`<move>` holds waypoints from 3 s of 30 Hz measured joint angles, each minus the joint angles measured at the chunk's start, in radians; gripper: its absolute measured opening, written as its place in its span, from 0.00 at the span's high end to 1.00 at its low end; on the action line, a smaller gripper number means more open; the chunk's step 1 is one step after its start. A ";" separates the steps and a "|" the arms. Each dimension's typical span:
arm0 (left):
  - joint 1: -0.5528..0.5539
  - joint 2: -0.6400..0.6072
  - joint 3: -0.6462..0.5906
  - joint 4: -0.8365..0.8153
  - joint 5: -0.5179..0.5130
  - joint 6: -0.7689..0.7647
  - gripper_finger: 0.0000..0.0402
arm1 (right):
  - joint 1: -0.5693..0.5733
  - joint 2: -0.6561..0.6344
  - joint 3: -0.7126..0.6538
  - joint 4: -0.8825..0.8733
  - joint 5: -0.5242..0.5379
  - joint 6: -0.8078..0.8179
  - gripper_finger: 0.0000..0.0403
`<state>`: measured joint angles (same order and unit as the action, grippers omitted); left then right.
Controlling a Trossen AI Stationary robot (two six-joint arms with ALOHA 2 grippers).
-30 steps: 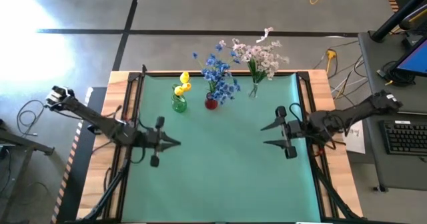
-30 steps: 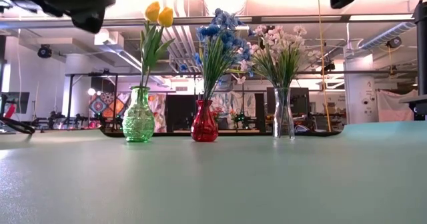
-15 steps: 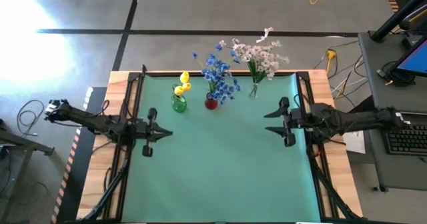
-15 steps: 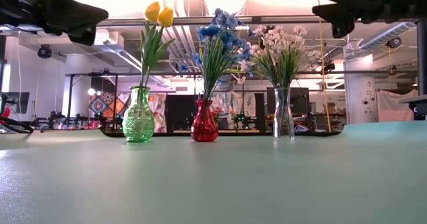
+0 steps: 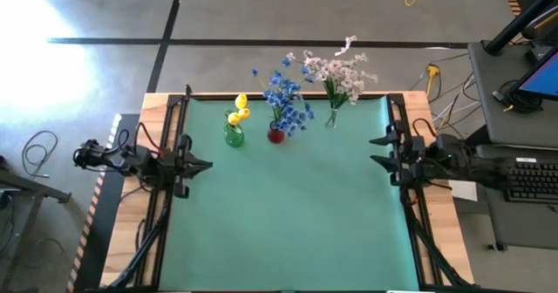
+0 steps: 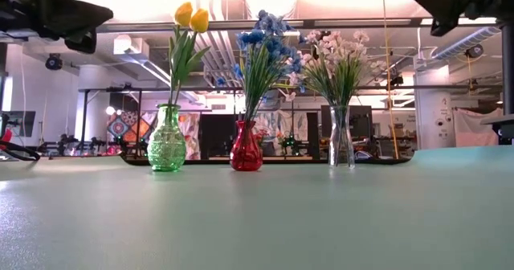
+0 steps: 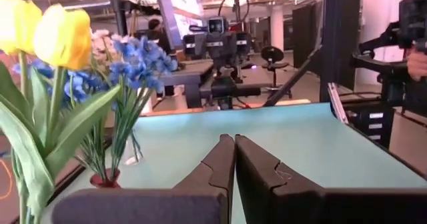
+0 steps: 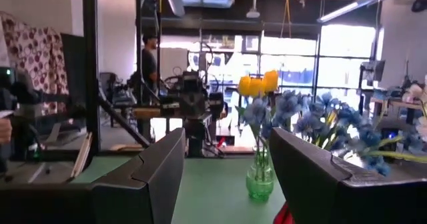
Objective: Sort flowers into vase by color
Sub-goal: Return to Home Position
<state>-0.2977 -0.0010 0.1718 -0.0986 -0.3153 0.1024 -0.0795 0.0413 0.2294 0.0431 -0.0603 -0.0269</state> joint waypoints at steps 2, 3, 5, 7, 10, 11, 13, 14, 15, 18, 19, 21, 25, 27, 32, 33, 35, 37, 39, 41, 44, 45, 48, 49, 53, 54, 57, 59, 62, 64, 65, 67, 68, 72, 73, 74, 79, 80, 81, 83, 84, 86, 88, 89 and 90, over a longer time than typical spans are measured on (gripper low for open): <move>0.000 0.007 0.000 -0.008 0.000 -0.006 1.00 | 0.000 -0.040 -0.003 -0.028 0.000 0.001 0.48; 0.000 0.010 -0.002 -0.008 0.000 -0.007 1.00 | 0.000 -0.040 -0.002 -0.024 0.000 0.000 0.48; 0.000 0.001 -0.008 -0.026 0.000 -0.014 1.00 | -0.002 -0.037 -0.004 -0.039 0.000 -0.001 0.48; 0.001 0.000 -0.017 -0.022 -0.008 -0.020 1.00 | -0.003 -0.017 -0.012 -0.037 -0.001 -0.007 0.48; 0.001 0.000 -0.045 -0.011 -0.012 -0.028 1.00 | -0.003 -0.015 -0.044 -0.038 0.000 0.001 0.48; 0.002 0.000 -0.059 -0.006 -0.016 -0.033 1.00 | -0.003 -0.017 -0.059 -0.030 0.000 0.001 0.48; 0.002 0.000 -0.087 0.004 -0.016 -0.045 1.00 | -0.003 -0.022 -0.092 0.008 0.000 0.009 0.48; 0.002 0.000 -0.100 0.009 -0.016 -0.053 1.00 | -0.003 -0.022 -0.114 0.039 0.000 0.017 0.48; 0.002 0.000 -0.112 0.017 -0.016 -0.058 1.00 | -0.003 -0.021 -0.137 0.074 0.000 0.032 0.48; 0.002 0.007 -0.128 0.069 -0.017 -0.050 1.00 | -0.003 -0.018 -0.211 0.192 0.000 0.053 0.48; 0.002 0.010 -0.131 0.080 -0.018 -0.035 1.00 | -0.002 -0.018 -0.217 0.198 0.002 0.055 0.48; 0.003 0.005 -0.136 0.096 -0.027 -0.015 1.00 | -0.003 -0.016 -0.217 0.193 0.013 0.034 0.48; 0.003 0.009 -0.136 0.098 -0.218 -0.049 1.00 | -0.003 -0.013 -0.217 0.193 0.073 0.014 0.48; 0.003 0.016 -0.135 0.095 -0.314 -0.102 1.00 | -0.003 -0.012 -0.217 0.187 0.088 0.087 0.48; 0.003 0.032 -0.135 0.094 -0.403 -0.202 1.00 | -0.002 -0.007 -0.217 0.172 0.088 0.165 0.48; 0.003 0.034 -0.135 0.094 -0.402 -0.203 1.00 | -0.002 -0.006 -0.217 0.172 0.088 0.165 0.48; 0.003 0.038 -0.135 0.097 -0.397 -0.238 1.00 | -0.002 -0.006 -0.217 0.172 0.088 0.165 0.48; 0.003 0.043 -0.137 0.129 -0.382 -0.241 1.00 | -0.002 -0.006 -0.217 0.172 0.088 0.165 0.48; 0.003 0.043 -0.128 0.148 -0.381 -0.234 1.00 | -0.002 -0.006 -0.217 0.172 0.088 0.165 0.48; 0.003 0.043 -0.118 0.150 -0.381 -0.232 1.00 | -0.002 -0.006 -0.217 0.171 0.088 0.165 0.48; 0.003 0.043 -0.098 0.173 -0.381 -0.201 1.00 | -0.002 -0.006 -0.217 0.171 0.088 0.165 0.47; 0.003 0.043 -0.087 0.178 -0.381 -0.190 1.00 | -0.002 -0.006 -0.217 0.171 0.088 0.165 0.47; 0.003 0.043 -0.067 0.177 -0.381 -0.182 1.00 | -0.002 -0.006 -0.217 0.171 0.088 0.165 0.47; 0.003 0.043 -0.061 0.175 -0.381 -0.182 1.00 | -0.002 -0.005 -0.217 0.171 0.088 0.165 0.47; 0.003 0.043 -0.044 0.177 -0.381 -0.184 1.00 | -0.002 -0.005 -0.217 0.171 0.088 0.165 0.47; 0.003 0.044 -0.041 0.176 -0.381 -0.209 1.00 | -0.002 -0.005 -0.217 0.171 0.088 0.165 0.47; 0.003 0.044 -0.039 0.177 -0.381 -0.290 1.00 | -0.002 -0.005 -0.217 0.171 0.088 0.165 0.47; 0.003 0.045 -0.039 0.176 -0.381 -0.282 1.00 | -0.002 -0.005 -0.217 0.171 0.088 0.165 0.47; 0.003 0.045 -0.039 0.177 -0.381 -0.280 1.00 | -0.002 -0.005 -0.218 0.171 0.088 0.165 0.47; 0.003 0.045 -0.039 0.177 -0.381 -0.278 1.00 | -0.002 -0.005 -0.218 0.171 0.088 0.165 0.47; 0.003 0.047 -0.039 0.177 -0.381 -0.275 1.00 | -0.002 -0.005 -0.218 0.171 0.088 0.165 0.47; 0.003 0.048 -0.039 0.177 -0.381 -0.274 1.00 | -0.002 -0.005 -0.218 0.171 0.088 0.165 0.47; 0.003 0.049 -0.039 0.177 -0.381 -0.276 1.00 | -0.002 -0.005 -0.218 0.171 0.088 0.165 0.47; 0.003 0.052 -0.039 0.177 -0.381 -0.276 1.00 | -0.002 -0.005 -0.218 0.171 0.088 0.165 0.47; 0.003 0.052 -0.039 0.177 -0.381 -0.276 1.00 | -0.002 -0.005 -0.218 0.171 0.088 0.165 0.47; 0.003 0.053 -0.039 0.177 -0.381 -0.276 1.00 | -0.002 -0.005 -0.218 0.171 0.088 0.165 0.47; 0.003 0.053 -0.039 0.177 -0.381 -0.288 1.00 | -0.002 -0.005 -0.218 0.171 0.088 0.165 0.47; 0.003 0.053 -0.039 0.177 -0.381 -0.290 1.00 | -0.002 -0.005 -0.218 0.171 0.088 0.165 0.47; 0.003 0.054 -0.039 0.177 -0.381 -0.292 1.00 | -0.002 -0.005 -0.218 0.171 0.088 0.165 0.47; 0.003 0.054 -0.039 0.177 -0.381 -0.288 1.00 | -0.002 -0.005 -0.218 0.171 0.088 0.165 0.47; 0.003 0.054 -0.039 0.177 -0.381 -0.287 1.00 | -0.002 -0.005 -0.218 0.171 0.088 0.165 0.47; 0.003 0.054 -0.039 0.177 -0.381 -0.286 1.00 | -0.002 -0.005 -0.218 0.171 0.088 0.165 0.47; 0.003 0.054 -0.039 0.177 -0.381 -0.286 1.00 | -0.002 -0.005 -0.218 0.171 0.088 0.165 0.47; 0.003 0.055 -0.039 0.177 -0.381 -0.285 1.00 | -0.002 -0.005 -0.218 0.171 0.088 0.165 0.47; 0.003 0.055 -0.039 0.177 -0.381 -0.285 1.00 | -0.002 -0.005 -0.218 0.171 0.088 0.165 0.47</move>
<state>-0.2943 0.0536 0.1329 0.0784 -0.6960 -0.1821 -0.0814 0.0360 0.0113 0.2142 0.0273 0.1383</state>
